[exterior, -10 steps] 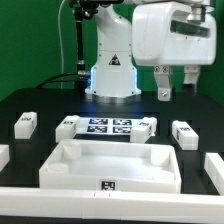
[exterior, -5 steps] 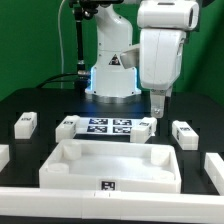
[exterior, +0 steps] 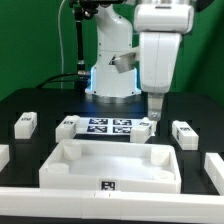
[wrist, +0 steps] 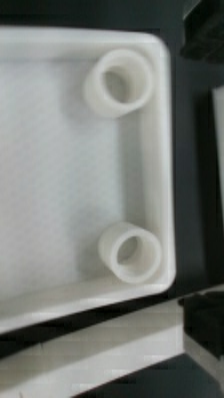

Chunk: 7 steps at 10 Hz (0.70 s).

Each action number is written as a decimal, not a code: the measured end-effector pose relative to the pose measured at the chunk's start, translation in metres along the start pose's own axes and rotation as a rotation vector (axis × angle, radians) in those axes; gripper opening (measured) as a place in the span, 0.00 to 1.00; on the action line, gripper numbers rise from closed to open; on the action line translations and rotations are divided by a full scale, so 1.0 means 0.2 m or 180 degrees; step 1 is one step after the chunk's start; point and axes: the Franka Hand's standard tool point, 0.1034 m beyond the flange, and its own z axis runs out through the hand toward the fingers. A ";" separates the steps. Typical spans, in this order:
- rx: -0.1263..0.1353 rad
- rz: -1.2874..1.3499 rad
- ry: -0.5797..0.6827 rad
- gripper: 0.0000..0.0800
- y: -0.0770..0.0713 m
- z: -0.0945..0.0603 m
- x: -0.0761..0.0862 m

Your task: Assemble desk

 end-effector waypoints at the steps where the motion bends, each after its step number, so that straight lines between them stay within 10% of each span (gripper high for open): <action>1: 0.0055 0.0027 -0.0006 0.81 -0.06 0.05 -0.05; 7: 0.0359 0.0188 0.0010 0.81 -0.26 0.37 -0.06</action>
Offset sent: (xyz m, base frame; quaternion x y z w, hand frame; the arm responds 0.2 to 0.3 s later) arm -0.0102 0.0006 -0.0478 -0.0013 0.0190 0.0177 0.9997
